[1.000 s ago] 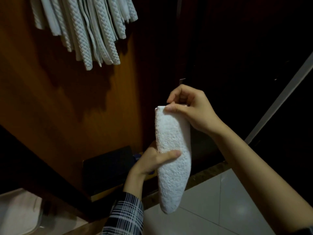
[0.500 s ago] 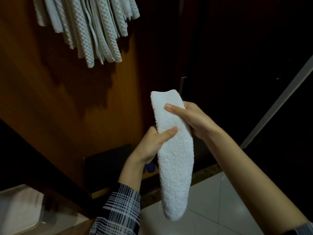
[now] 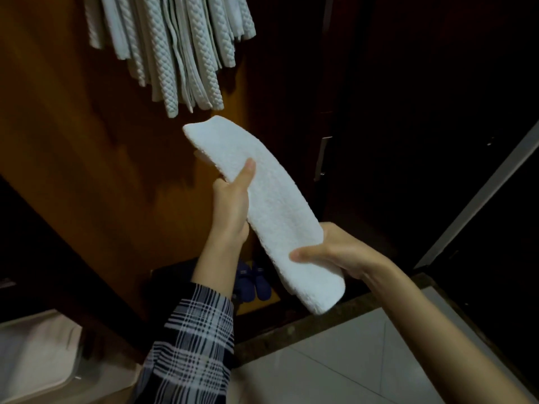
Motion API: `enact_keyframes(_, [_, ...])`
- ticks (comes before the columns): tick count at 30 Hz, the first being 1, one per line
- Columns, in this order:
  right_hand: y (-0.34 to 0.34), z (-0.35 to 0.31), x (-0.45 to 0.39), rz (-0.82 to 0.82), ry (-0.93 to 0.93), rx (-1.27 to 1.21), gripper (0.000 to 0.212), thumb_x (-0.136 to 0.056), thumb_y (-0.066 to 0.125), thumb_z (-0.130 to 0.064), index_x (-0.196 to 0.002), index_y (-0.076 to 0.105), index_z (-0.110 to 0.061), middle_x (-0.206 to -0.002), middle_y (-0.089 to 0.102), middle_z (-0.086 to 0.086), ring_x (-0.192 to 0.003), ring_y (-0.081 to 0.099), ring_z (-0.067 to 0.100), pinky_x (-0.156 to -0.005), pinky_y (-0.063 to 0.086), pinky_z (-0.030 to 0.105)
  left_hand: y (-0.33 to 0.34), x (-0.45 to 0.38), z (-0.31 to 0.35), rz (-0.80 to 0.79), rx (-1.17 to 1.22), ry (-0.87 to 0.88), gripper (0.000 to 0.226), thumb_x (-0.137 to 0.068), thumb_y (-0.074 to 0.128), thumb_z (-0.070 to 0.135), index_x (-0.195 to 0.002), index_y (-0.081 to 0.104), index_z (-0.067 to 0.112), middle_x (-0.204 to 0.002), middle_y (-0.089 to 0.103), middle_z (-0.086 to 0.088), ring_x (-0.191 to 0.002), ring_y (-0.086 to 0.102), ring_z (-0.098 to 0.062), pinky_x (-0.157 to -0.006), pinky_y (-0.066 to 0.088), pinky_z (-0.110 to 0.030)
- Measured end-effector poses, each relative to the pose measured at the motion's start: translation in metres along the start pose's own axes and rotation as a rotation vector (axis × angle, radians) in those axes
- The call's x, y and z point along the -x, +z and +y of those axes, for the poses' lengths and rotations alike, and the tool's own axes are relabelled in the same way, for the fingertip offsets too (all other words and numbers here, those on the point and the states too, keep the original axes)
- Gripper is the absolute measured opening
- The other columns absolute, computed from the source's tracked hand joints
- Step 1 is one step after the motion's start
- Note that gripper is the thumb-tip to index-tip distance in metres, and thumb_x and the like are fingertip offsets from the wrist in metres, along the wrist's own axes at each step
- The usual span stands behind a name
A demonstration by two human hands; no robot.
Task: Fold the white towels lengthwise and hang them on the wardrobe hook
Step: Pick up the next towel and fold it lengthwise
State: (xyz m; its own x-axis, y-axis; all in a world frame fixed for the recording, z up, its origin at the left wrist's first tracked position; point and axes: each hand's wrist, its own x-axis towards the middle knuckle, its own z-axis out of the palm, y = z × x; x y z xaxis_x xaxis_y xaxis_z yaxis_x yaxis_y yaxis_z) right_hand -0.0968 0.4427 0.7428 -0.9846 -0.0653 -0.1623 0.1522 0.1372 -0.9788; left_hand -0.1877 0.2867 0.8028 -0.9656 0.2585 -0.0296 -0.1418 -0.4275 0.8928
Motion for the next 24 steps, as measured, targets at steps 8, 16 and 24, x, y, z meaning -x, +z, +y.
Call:
enact_keyframes(8, [-0.004,0.000,-0.005,-0.206,0.061,-0.428,0.059,-0.056,0.062,-0.012,-0.114,0.056,-0.008,-0.097,0.071,0.006,-0.083,0.070,0.019,-0.062,0.056,0.027,-0.015,-0.011,0.012,0.141,0.012,-0.080,0.056,-0.088,0.057,0.047,-0.134,0.042,0.019,-0.119,0.060,0.000,-0.101,0.061,-0.015,-0.074,0.054,-0.030])
enact_keyframes(16, [0.004,0.002,-0.013,-0.263,0.174,-0.919,0.051,-0.065,0.079,-0.017,-0.111,0.068,0.001,-0.106,0.067,0.021,-0.093,0.068,0.031,-0.082,0.057,0.040,-0.027,-0.020,0.018,0.337,0.183,-0.053,0.035,-0.087,0.063,0.025,-0.117,0.044,0.021,-0.103,0.062,0.002,-0.091,0.062,-0.015,-0.065,0.053,-0.030])
enact_keyframes(24, [0.035,0.006,-0.026,-0.091,0.212,-0.968,0.068,-0.055,0.087,-0.015,-0.118,0.062,-0.009,-0.110,0.066,0.016,-0.098,0.066,0.031,-0.077,0.057,0.043,-0.027,-0.024,0.015,0.549,0.328,0.064,0.045,-0.092,0.057,0.021,-0.130,0.033,0.022,-0.127,0.052,-0.007,-0.112,0.056,-0.024,-0.098,0.048,-0.046])
